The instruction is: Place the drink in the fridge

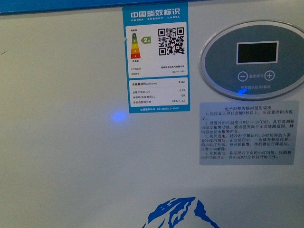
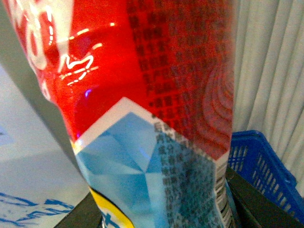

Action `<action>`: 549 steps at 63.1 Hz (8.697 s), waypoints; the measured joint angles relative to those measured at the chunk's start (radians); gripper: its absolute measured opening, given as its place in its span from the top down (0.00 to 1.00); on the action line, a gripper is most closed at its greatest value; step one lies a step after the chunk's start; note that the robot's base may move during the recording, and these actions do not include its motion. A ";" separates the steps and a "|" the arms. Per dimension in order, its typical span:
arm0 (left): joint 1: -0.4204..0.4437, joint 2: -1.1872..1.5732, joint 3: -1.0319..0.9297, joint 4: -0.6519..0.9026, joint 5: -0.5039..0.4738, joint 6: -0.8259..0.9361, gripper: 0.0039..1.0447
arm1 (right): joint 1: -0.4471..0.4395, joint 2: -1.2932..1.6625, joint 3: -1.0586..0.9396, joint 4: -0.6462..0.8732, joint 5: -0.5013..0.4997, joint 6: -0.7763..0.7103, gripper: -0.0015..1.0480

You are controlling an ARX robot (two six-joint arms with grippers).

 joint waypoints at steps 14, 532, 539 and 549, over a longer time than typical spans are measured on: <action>0.000 0.000 0.000 0.000 0.000 0.000 0.08 | 0.134 -0.014 -0.034 0.062 0.169 0.005 0.58; 0.000 0.002 0.000 0.002 0.000 0.001 0.98 | 0.097 0.095 -0.341 0.529 -0.108 -0.182 0.97; 0.000 0.002 0.000 0.002 0.000 0.001 0.98 | 0.097 0.048 -0.362 0.503 -0.108 -0.182 0.97; 0.000 0.002 0.000 0.002 0.000 0.001 0.98 | 0.097 -0.006 -0.381 0.468 -0.108 -0.182 0.97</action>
